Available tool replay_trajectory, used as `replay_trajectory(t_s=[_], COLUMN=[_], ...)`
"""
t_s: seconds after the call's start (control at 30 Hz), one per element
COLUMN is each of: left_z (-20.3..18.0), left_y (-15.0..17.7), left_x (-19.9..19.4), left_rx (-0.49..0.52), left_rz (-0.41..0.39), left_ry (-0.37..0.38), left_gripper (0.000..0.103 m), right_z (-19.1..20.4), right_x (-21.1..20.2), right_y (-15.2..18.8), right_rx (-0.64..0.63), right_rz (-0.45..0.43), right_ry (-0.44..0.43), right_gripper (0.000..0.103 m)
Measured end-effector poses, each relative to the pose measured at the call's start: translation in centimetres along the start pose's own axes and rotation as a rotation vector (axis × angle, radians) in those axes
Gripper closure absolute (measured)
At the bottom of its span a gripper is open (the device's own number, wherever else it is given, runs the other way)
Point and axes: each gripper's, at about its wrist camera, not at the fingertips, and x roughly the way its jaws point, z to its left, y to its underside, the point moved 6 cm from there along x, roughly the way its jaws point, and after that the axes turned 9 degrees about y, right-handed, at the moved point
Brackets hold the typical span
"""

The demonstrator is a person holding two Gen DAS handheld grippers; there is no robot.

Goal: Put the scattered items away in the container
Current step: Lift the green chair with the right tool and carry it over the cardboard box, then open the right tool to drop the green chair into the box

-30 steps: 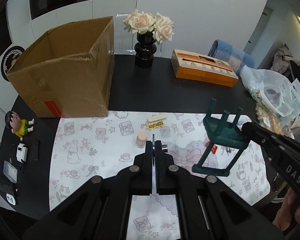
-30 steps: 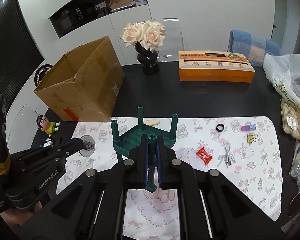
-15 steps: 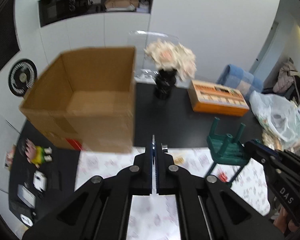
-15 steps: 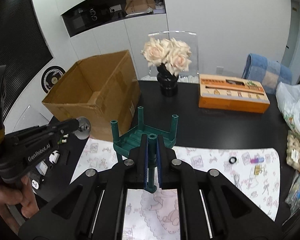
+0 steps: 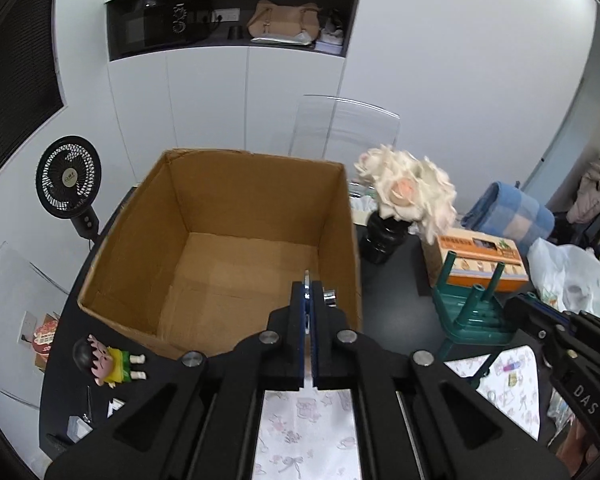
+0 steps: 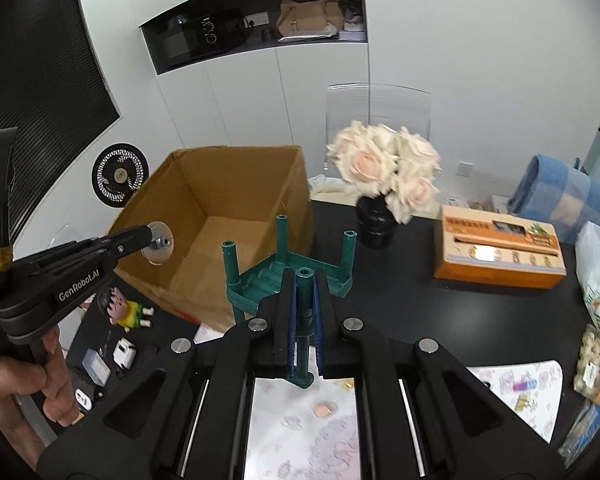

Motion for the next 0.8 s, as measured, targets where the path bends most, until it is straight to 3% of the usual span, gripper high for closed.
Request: replay_trajectory(t_s=[0.37,0.6,0.8], left_z=[6.2,10.3,11.3], left_y=[-3.2,-3.1,-3.1], left_x=[2.8,4.9,5.4], left_rx=[-0.075,-0.114,-0.127], left_rz=[0.025,0.058,0.057], left_ry=[-0.022,-0.046,-0.039], left_gripper=[0.101,0.101,0.101], right_z=[6.9,10.0,10.7], right_x=[5.4,9.4,11.2], right_y=[-6.1,-6.9,-6.7], right_rx=[-0.076,-0.097,-0.069], right_rz=[0.032,0.093,0.152], right_ry=[-0.024,-0.020,-0.036], right_gripper=[0.096,0.096,0.096])
